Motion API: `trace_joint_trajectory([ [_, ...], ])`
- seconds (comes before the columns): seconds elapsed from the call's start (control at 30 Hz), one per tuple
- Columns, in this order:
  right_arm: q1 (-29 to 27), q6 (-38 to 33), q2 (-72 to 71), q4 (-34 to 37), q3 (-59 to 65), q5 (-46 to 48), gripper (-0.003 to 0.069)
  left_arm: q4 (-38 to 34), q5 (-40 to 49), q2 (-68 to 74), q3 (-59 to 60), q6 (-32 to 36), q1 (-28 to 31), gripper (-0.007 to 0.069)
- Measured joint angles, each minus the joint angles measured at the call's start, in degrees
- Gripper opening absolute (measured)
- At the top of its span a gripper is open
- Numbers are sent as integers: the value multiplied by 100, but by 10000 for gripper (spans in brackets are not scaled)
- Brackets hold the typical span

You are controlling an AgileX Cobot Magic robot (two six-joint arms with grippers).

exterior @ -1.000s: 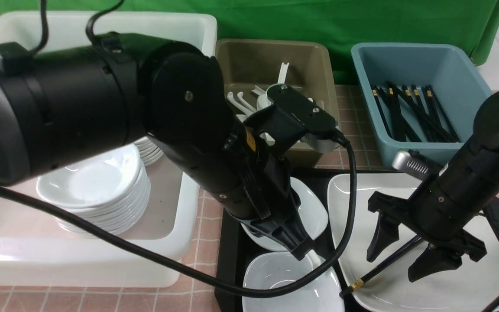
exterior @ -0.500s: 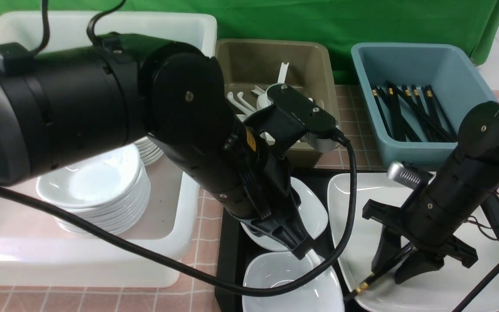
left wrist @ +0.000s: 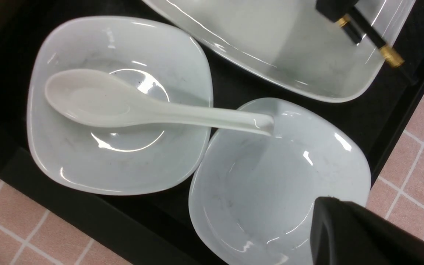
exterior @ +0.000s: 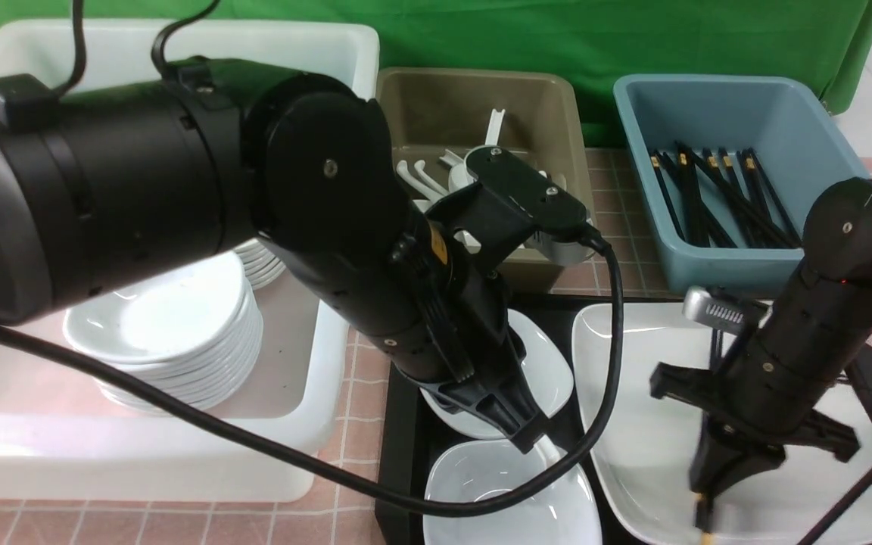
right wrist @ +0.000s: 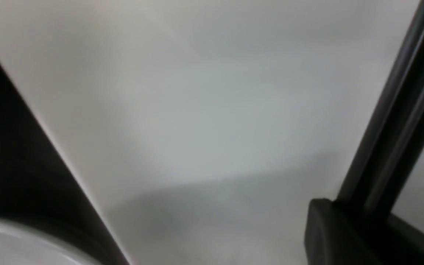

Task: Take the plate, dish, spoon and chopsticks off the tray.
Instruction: Use the right arm to grab a pair of chopsticks from the plate, then use the right arm to put the chopsticks into the small storage box on the right

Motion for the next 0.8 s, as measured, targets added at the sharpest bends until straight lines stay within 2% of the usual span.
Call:
trace_joint_trajectory([
  [0.43, 0, -212, -1442, -169, 131, 956, 97, -225, -113, 0, 0, -98, 0, -5],
  [0.8, 31, -345, -1696, -158, 208, 1366, 97, -563, -288, 0, 0, -109, -7, -4],
])
